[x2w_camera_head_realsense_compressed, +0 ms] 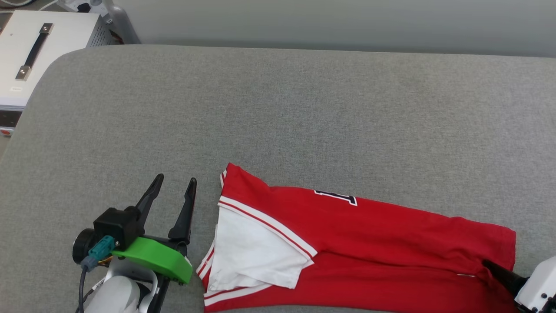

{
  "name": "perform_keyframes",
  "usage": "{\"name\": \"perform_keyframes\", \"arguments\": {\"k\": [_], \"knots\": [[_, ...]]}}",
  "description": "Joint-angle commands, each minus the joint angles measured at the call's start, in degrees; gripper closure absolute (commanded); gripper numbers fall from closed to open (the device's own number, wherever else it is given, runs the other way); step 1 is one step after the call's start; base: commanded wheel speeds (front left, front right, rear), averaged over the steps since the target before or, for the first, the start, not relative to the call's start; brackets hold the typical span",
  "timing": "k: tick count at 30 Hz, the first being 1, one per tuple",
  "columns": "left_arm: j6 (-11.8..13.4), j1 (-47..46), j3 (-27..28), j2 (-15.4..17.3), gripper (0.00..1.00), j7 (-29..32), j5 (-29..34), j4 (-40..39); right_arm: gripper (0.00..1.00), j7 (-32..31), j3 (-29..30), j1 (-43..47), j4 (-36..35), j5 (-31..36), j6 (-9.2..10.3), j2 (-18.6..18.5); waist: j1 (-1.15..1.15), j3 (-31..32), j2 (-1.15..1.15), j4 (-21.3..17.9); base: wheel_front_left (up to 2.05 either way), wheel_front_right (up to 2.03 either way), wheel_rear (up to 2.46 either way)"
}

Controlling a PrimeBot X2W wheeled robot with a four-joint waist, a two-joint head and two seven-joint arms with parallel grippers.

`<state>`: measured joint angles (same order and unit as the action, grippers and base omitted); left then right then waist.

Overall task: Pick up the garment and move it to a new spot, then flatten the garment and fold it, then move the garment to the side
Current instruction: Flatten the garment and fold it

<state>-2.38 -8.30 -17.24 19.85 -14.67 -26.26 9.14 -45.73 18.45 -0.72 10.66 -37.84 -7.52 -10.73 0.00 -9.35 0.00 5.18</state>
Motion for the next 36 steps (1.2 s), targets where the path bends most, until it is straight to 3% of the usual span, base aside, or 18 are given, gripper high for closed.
{"name": "perform_keyframes", "arguments": {"k": [1,5,6,7,9,10,22,36], "knots": [[-0.66,0.51,0.73,-0.68,0.00,-0.32,0.80,0.44,0.00,-0.83,-1.52,-0.40,1.27,-0.28,0.03,1.98,0.00,-0.60,0.00,0.31,0.00,0.00,0.00],[-2.24,0.27,2.50,-2.24,0.00,-0.32,2.17,1.80,0.00,-0.97,-3.27,-0.74,1.64,-1.07,0.03,3.05,0.00,-0.95,0.00,0.42,0.00,0.00,0.00],[-2.58,0.20,2.89,-2.59,0.00,-0.32,2.51,2.14,0.04,-0.89,-3.80,-0.75,1.78,-1.25,0.03,3.11,0.00,-0.96,0.00,0.43,0.00,0.00,0.00],[-2.88,0.16,3.27,-2.94,0.00,-0.32,2.84,2.44,0.45,-0.75,-4.25,-0.71,1.92,-1.44,0.03,3.16,0.00,-0.93,0.00,0.43,0.00,0.00,0.00],[-3.32,0.14,3.84,-3.46,0.00,-0.32,3.30,2.87,0.73,-0.44,-4.80,-0.61,2.16,-1.72,0.03,3.16,0.00,-0.80,0.00,0.43,0.00,0.00,0.00],[-3.56,0.17,4.13,-3.76,0.00,-0.32,3.57,3.09,1.00,-0.18,-5.09,-0.55,2.35,-1.89,0.03,3.08,0.00,-0.66,0.00,0.41,0.00,0.00,0.00],[-4.85,1.21,6.08,-5.69,0.00,-0.32,5.18,4.92,1.00,6.98,-6.37,0.51,2.53,-2.99,0.03,-0.66,0.00,1.83,0.00,-0.58,0.00,0.00,0.00],[-5.09,1.46,5.94,-6.87,0.00,-0.32,5.23,5.27,1.00,12.66,-3.26,0.42,5.29,-2.36,0.03,-9.83,0.00,3.13,0.00,-1.15,0.00,0.00,0.00]]}}
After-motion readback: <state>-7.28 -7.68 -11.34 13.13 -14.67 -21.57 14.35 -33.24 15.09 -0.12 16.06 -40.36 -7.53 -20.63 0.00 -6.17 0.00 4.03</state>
